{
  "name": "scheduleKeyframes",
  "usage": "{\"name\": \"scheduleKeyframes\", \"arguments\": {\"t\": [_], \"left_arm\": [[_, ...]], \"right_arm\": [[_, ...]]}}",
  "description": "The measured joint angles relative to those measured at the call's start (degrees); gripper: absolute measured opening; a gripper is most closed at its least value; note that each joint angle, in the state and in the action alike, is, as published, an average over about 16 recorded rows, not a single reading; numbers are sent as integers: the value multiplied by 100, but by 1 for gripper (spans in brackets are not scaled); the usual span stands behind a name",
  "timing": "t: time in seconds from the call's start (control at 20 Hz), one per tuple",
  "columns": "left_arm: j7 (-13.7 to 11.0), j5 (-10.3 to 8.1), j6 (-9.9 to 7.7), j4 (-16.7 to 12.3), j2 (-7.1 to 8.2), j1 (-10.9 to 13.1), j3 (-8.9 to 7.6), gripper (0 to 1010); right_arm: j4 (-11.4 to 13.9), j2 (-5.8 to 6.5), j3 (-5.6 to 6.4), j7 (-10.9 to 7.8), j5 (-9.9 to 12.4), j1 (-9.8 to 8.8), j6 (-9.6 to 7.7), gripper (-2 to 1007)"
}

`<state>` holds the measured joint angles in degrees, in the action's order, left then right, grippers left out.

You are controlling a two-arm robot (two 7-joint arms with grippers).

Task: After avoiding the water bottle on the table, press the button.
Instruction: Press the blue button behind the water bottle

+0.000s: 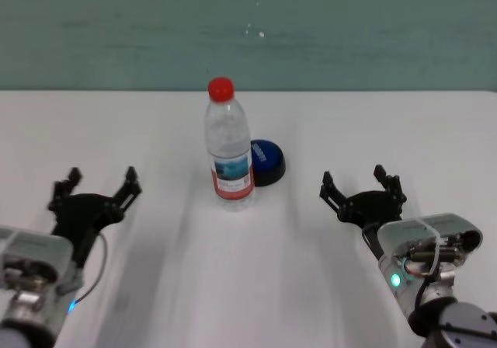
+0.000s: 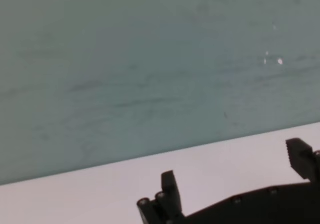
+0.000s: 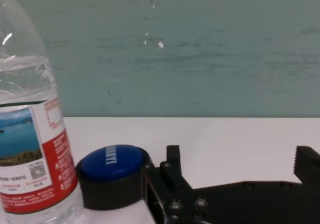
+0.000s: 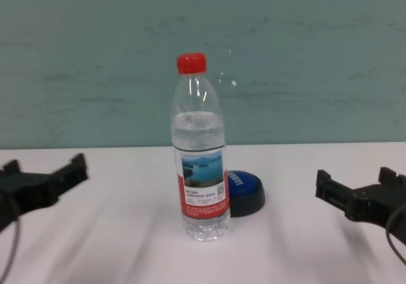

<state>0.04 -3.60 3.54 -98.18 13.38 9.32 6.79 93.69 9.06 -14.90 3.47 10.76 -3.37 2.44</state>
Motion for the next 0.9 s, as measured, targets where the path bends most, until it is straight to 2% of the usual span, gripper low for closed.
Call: {"name": "scheduleKeyframes", "arguments": {"t": [0.3, 0.55, 0.7, 0.9], "left_arm": [[213, 408, 99, -962, 63, 971, -93, 1000], [263, 610, 304, -1477, 83, 1639, -151, 1000], [192, 634, 395, -1606, 98, 1860, -172, 1000], [-2, 580, 384, -1578, 119, 1882, -187, 1000]], "right_arm": [[0, 0, 0, 0, 0, 0, 0, 1004], [0, 1, 0, 0, 0, 0, 0, 1004], [0, 1, 0, 1, 0, 0, 0, 1004], [0, 1, 0, 0, 0, 0, 0, 1004]]}}
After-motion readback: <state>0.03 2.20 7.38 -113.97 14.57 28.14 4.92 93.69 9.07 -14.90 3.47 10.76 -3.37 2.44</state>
